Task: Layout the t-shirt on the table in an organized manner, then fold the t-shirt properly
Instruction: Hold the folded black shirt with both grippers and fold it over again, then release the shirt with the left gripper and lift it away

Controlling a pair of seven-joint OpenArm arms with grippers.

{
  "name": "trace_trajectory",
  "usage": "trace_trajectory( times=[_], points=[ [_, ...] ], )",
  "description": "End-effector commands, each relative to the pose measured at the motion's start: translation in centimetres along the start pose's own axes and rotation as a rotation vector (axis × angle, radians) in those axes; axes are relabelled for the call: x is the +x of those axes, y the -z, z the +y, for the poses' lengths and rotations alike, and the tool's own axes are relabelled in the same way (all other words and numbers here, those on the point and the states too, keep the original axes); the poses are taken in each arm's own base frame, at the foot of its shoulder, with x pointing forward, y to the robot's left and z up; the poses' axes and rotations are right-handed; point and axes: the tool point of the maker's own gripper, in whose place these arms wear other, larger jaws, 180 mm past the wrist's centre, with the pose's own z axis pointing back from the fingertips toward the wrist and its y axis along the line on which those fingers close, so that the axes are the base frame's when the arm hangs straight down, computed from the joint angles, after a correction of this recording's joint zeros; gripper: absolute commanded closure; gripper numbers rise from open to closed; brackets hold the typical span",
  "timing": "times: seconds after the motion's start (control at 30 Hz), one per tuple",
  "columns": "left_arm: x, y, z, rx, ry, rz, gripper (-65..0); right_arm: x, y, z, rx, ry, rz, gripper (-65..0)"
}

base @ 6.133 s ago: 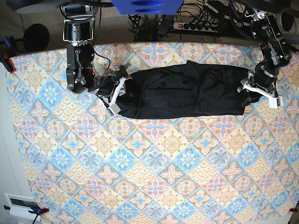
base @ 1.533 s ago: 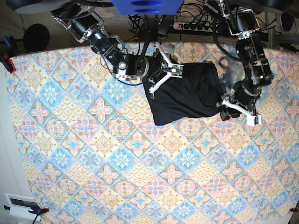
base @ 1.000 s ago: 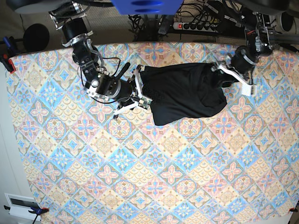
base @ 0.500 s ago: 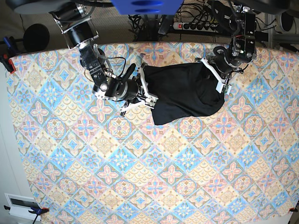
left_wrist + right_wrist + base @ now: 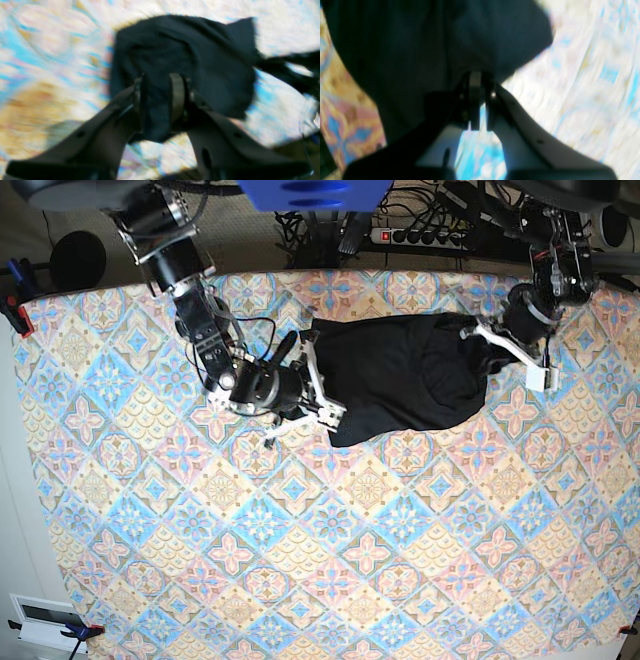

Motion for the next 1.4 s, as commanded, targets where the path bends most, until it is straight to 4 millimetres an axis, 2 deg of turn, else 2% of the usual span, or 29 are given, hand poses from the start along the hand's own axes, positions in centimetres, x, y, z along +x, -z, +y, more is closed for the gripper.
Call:
trace_trajectory(
  times=[0.0, 0.1, 0.2, 0.3, 0.37, 0.4, 0.5, 0.63, 0.73, 0.8, 0.87, 0.93, 1.0, 1.1, 1.13, 1.23, 1.37],
  points=[
    [0.3, -0.4, -0.1, 0.0, 0.013, -0.015, -11.4, 1.6, -0.5, -1.6, -0.027, -0.015, -0.043, -1.9],
    [-1.4, 0.3, -1.7, -0.046, 0.017, 0.034, -7.0, 2.2, -0.3, -3.4, -0.046, -0.03, -0.036, 0.0],
    [-2.8, 1.0, -3.4, -0.092, 0.029, 0.078, -0.4, 4.0, 0.0, -4.5, -0.055, -0.035, -0.075, 0.0],
    [-4.2, 1.5, -4.0, -0.091, 0.075, 0.122, 0.0, 4.9, 0.6, -5.7, -0.056, -0.025, -0.086, 0.0],
    [-5.5, 2.0, -4.5, -0.08, 0.133, 0.163, -0.1, 5.9, 1.6, -5.5, -0.037, -0.009, -0.101, 0.0],
    [-6.2, 2.3, -4.7, -0.07, 0.165, 0.183, 0.0, 6.2, 2.0, -5.3, -0.026, 0.001, -0.103, 0.0],
    [-7.3, 2.8, -4.8, -0.04, 0.23, 0.217, 0.0, 7.6, 2.8, -6.3, -0.022, 0.004, -0.103, 0.0],
    [-8.9, 3.7, -3.3, 0.031, 0.225, 0.253, 0.0, 7.5, 4.2, -6.9, 0.004, 0.036, -0.066, 0.0],
    [-8.7, 4.7, -2.6, 0.053, 0.231, 0.24, 0.0, 7.2, 5.0, -7.1, 0.02, 0.058, -0.056, 0.0],
    [-8.9, 5.1, -2.0, 0.062, 0.224, 0.224, 0.0, 6.2, 5.9, -6.7, 0.045, 0.057, -0.017, 0.0],
    [-9.0, 5.4, -1.5, 0.07, 0.217, 0.214, 0.0, 4.5, 7.2, -5.1, 0.091, 0.029, 0.051, 0.0],
    [-8.1, 6.2, -1.1, 0.075, 0.217, 0.198, 0.0, 3.1, 8.1, -3.5, 0.129, -0.005, 0.107, 0.0],
    [-7.6, 7.0, -0.6, 0.084, 0.213, 0.197, 0.0, 3.1, 8.2, -2.8, 0.141, -0.04, 0.12, 0.0],
    [-6.1, 8.0, 0.5, 0.102, 0.224, 0.186, 0.0, 4.0, 8.0, -2.5, 0.139, -0.073, 0.11, 0.0],
    [-5.6, 8.3, 0.8, 0.106, 0.225, 0.181, 0.0, 3.7, 7.9, -2.4, 0.138, -0.078, 0.118, 0.0],
    [-3.7, 9.7, 0.8, 0.104, 0.238, 0.161, 0.0, -0.3, 7.1, -2.0, 0.135, -0.062, 0.201, 0.0],
    [-1.7, 11.7, 0.1, 0.084, 0.273, 0.153, -0.1, -2.9, 4.9, -2.1, 0.101, -0.095, 0.245, 0.0]
  ],
)
